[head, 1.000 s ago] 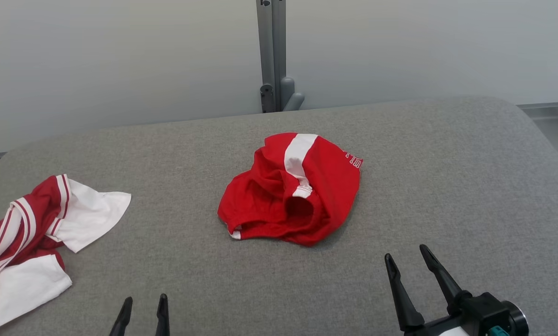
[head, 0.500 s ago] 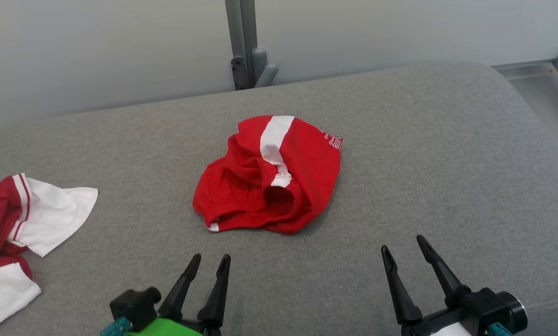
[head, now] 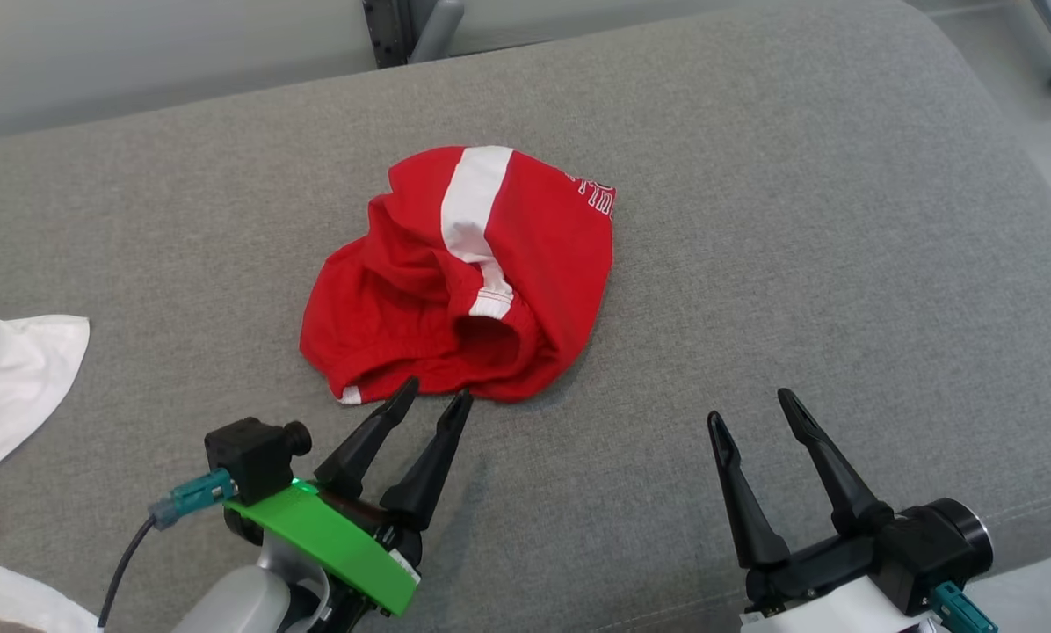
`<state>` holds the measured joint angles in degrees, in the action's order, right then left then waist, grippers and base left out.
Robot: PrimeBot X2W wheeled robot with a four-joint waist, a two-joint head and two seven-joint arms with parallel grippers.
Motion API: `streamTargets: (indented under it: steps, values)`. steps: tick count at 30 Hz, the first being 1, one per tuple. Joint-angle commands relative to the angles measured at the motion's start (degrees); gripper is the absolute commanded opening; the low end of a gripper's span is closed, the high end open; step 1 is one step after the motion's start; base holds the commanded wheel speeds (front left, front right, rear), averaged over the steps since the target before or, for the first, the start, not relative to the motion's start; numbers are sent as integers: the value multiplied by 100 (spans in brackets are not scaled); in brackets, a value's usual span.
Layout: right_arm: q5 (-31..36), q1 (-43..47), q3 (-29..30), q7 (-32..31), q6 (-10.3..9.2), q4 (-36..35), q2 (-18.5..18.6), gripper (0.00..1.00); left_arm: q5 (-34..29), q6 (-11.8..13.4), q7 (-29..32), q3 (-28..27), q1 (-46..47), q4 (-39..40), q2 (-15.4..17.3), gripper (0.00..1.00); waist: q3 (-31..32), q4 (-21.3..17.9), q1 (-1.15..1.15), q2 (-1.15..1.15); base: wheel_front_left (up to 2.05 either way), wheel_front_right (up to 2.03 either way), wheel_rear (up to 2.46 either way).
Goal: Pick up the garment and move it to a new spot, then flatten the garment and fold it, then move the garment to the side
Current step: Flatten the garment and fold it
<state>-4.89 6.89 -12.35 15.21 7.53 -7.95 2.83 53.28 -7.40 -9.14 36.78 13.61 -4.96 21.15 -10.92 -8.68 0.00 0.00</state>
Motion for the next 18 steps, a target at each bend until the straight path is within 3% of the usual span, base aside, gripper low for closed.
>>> streamTargets:
  steps: [1, 9, 18]
  values:
    - [21, -87, -25, -1, -8, -69, 11, 100, 183, -17, 64, 108, 179, 88, 111, 100, -393, -198, 0, 0, 0, 0, 0]
    - [30, -218, -112, -1, -8, -253, 11, 100, 726, -17, 238, 376, 708, 319, 406, 100, -798, -305, 0, 0, 0, 0, 0]
    - [51, -277, -177, -1, -8, -338, 11, 100, 1110, -17, 375, 581, 1132, 302, 498, 100, -996, -371, 0, 0, 0, 0, 0]
